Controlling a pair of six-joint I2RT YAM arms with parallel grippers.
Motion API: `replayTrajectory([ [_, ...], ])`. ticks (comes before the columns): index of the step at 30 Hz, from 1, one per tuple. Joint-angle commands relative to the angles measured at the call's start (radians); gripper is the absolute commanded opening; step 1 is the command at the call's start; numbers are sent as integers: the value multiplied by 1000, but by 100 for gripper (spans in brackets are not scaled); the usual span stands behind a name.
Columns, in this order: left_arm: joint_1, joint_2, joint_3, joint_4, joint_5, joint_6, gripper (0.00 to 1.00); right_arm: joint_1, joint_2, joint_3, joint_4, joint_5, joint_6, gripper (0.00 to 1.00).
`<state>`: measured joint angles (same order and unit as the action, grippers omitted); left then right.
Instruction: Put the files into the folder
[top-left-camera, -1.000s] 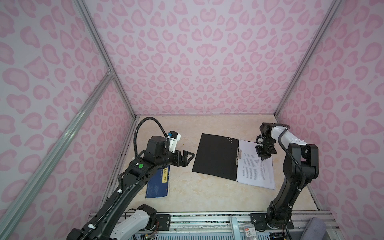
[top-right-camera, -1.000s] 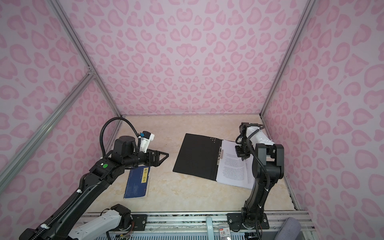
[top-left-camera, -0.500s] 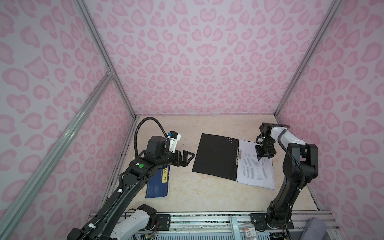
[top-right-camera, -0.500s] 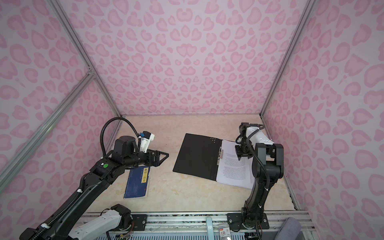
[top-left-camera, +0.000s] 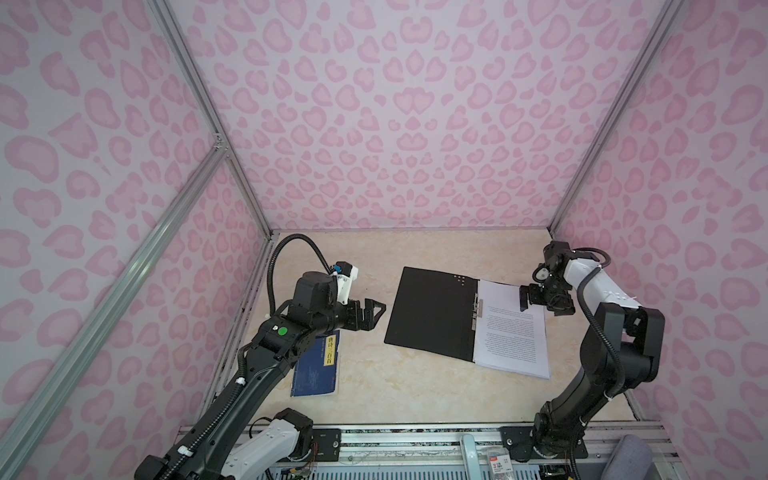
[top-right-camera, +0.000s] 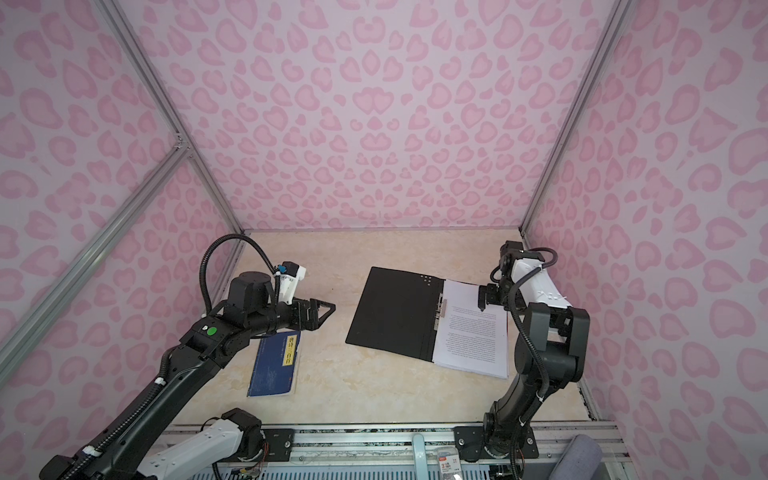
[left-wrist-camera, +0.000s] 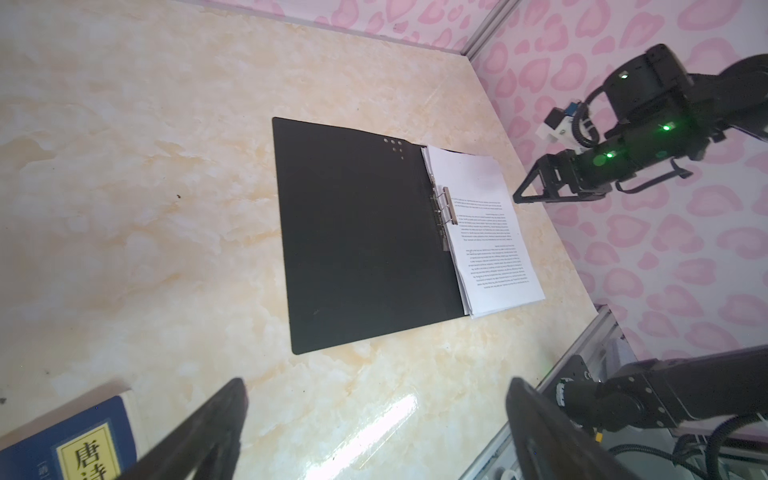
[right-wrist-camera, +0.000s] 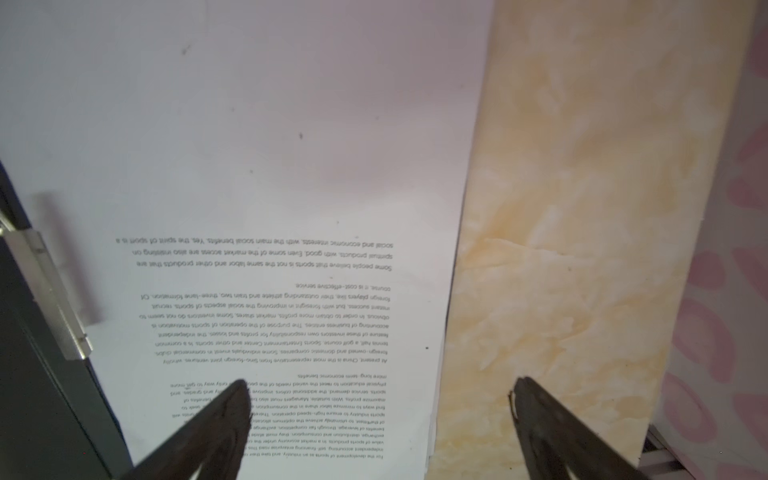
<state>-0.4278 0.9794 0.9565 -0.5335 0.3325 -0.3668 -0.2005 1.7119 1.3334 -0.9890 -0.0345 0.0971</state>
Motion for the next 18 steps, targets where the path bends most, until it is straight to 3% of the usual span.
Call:
replayTrajectory([
  [1,1,11,-19,45,-8,-31,98,-57,-77,-93,160,-93,124,99],
  [7,-45,234,26,65,113,-82,98,-155,-179,-320,479,-271,277,99],
  [18,-213,763,265,118,94,-156,98,-228,-60,-445,862,-462,388,93],
])
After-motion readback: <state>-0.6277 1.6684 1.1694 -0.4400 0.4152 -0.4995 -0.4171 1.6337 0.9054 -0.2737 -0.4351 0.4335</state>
